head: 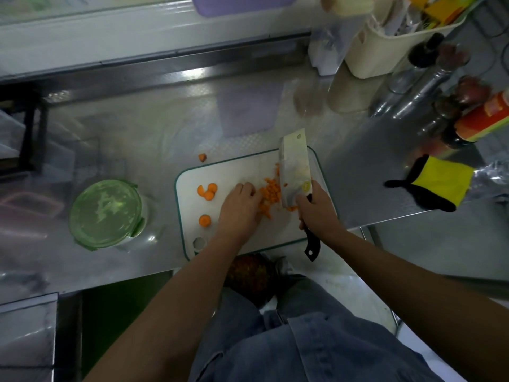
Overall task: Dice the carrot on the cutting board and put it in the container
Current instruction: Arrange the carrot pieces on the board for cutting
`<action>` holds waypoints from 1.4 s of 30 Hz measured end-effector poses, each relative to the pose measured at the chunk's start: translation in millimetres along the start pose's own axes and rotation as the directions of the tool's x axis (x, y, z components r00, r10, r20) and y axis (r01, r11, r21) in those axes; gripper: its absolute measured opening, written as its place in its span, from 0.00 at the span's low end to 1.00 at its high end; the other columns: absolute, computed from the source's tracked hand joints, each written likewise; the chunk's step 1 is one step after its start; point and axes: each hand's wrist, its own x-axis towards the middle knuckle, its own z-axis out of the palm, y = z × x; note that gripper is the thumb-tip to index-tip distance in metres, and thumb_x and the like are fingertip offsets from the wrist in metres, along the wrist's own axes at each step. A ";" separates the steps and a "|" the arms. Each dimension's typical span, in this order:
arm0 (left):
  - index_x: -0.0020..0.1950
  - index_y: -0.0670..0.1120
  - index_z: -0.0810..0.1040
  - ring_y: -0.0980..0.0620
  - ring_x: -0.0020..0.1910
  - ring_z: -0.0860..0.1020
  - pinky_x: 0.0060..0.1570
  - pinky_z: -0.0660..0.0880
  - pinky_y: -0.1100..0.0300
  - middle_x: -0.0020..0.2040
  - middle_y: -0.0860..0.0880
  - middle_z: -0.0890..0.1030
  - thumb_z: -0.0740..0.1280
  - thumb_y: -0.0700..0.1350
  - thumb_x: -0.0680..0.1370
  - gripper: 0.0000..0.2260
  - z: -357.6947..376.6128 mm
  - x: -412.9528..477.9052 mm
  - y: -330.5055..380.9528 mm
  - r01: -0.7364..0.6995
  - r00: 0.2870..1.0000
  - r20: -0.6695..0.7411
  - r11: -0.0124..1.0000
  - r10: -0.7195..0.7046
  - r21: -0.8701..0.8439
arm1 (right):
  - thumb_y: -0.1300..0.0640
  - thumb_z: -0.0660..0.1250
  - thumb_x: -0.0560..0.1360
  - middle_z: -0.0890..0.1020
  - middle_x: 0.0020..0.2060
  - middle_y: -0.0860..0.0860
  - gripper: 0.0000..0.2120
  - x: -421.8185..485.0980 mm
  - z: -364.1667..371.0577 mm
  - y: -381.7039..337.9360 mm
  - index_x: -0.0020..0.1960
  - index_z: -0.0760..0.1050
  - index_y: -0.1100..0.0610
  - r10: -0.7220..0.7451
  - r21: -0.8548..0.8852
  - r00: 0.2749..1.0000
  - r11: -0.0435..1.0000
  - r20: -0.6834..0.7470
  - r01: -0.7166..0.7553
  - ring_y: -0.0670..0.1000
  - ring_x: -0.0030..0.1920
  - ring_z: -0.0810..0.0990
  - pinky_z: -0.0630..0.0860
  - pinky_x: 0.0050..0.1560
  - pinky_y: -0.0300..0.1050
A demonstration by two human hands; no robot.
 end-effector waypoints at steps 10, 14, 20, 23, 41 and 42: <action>0.65 0.42 0.72 0.43 0.60 0.70 0.59 0.67 0.53 0.60 0.42 0.73 0.72 0.52 0.70 0.27 0.0 18.4 -1.3 -0.055 0.989 0.135 0.998 0.051 0.024 | 0.59 0.55 0.79 0.73 0.30 0.56 0.17 7.5 -1.5 5.1 0.67 0.65 0.60 -0.004 0.017 1.000 1.000 0.005 0.004 0.57 0.27 0.72 0.74 0.24 0.44; 0.60 0.43 0.73 0.44 0.57 0.69 0.56 0.66 0.54 0.57 0.43 0.73 0.72 0.53 0.70 0.24 -1.5 18.4 -2.3 -0.059 0.989 0.140 0.998 0.053 0.039 | 0.59 0.56 0.79 0.73 0.29 0.57 0.19 10.2 -1.5 9.2 0.70 0.63 0.59 0.012 0.014 1.000 1.000 0.012 -0.013 0.57 0.27 0.72 0.74 0.24 0.44; 0.65 0.43 0.70 0.45 0.60 0.69 0.59 0.66 0.55 0.61 0.44 0.70 0.71 0.52 0.72 0.25 -5.4 21.2 -2.0 -0.086 0.980 0.184 0.995 0.074 0.059 | 0.57 0.56 0.78 0.74 0.28 0.54 0.21 14.9 0.8 13.7 0.71 0.62 0.58 0.036 -0.004 0.999 0.999 0.021 -0.036 0.52 0.24 0.73 0.76 0.25 0.44; 0.64 0.43 0.70 0.45 0.60 0.69 0.58 0.68 0.54 0.61 0.44 0.70 0.70 0.50 0.74 0.22 -9.0 24.0 -2.1 -0.103 0.972 0.221 0.991 0.082 0.088 | 0.58 0.56 0.78 0.74 0.28 0.53 0.21 16.4 1.7 13.3 0.71 0.62 0.58 0.042 0.003 0.999 0.999 0.030 -0.042 0.51 0.24 0.73 0.75 0.25 0.44; 0.62 0.41 0.67 0.43 0.55 0.74 0.53 0.72 0.50 0.58 0.41 0.73 0.57 0.43 0.80 0.13 -13.4 35.3 1.0 -0.323 0.905 0.378 0.890 0.193 0.321 | 0.60 0.56 0.78 0.73 0.31 0.50 0.20 21.6 1.6 9.6 0.69 0.64 0.58 0.039 0.021 0.999 0.999 0.020 -0.039 0.47 0.22 0.72 0.72 0.23 0.40; 0.63 0.40 0.67 0.42 0.54 0.74 0.53 0.72 0.50 0.58 0.41 0.73 0.55 0.42 0.80 0.12 -11.7 35.6 0.2 -0.318 0.908 0.375 0.891 0.187 0.325 | 0.60 0.56 0.77 0.73 0.31 0.50 0.20 21.7 1.2 9.0 0.69 0.65 0.58 0.037 0.019 0.999 0.999 0.018 -0.038 0.47 0.22 0.71 0.72 0.23 0.40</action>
